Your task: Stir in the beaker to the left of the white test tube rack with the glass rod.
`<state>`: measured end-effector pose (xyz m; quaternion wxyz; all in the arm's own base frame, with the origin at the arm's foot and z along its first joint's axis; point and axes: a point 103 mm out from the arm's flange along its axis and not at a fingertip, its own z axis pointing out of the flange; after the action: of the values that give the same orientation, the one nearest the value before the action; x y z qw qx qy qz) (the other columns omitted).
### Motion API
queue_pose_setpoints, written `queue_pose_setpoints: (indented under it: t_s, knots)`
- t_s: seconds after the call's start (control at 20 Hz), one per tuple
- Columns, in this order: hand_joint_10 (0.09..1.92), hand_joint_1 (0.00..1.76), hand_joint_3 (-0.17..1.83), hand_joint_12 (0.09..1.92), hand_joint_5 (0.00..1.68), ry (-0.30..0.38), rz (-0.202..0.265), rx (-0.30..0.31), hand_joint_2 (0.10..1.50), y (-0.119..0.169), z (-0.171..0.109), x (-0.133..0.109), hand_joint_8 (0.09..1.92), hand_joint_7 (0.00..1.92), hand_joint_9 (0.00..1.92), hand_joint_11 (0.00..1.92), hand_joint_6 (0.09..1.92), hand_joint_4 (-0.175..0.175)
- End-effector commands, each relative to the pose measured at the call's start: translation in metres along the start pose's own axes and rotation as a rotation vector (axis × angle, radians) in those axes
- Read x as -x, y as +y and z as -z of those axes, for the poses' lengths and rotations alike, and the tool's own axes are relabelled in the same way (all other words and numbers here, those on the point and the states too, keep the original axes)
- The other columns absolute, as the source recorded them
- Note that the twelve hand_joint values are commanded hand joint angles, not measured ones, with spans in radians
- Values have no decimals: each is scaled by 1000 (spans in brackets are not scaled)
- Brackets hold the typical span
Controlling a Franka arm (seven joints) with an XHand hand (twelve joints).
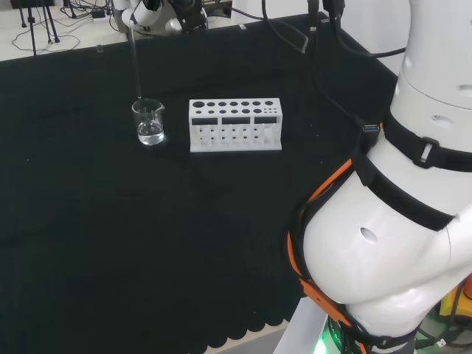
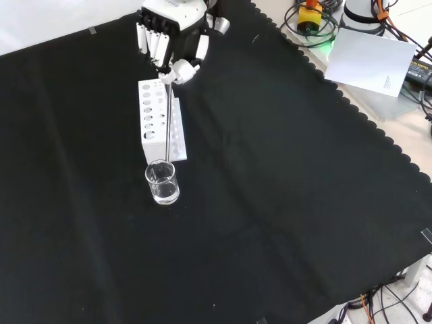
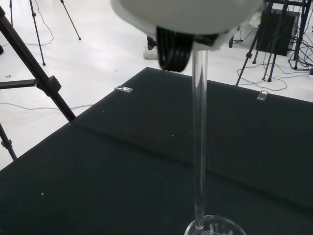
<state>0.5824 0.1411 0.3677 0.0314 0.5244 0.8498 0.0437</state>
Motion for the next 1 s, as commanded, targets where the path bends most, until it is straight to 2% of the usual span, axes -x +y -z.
queue_pose_setpoints:
  t_s: [0.05, 0.15, 1.0]
  knots:
    - [821, 1323, 787, 1054, 1141, 12, 16, -19, 611, 10, -17, 4, 887, 1330, 1683, 1492, 706, -175]
    - [821, 1323, 787, 1054, 1141, -9, 33, -28, 610, 10, -18, 5, 887, 1331, 1683, 1492, 705, -175]
    - [817, 1323, 786, 1050, 1144, 37, 43, -73, 610, 19, -48, 23, 884, 1331, 1684, 1492, 700, -175]
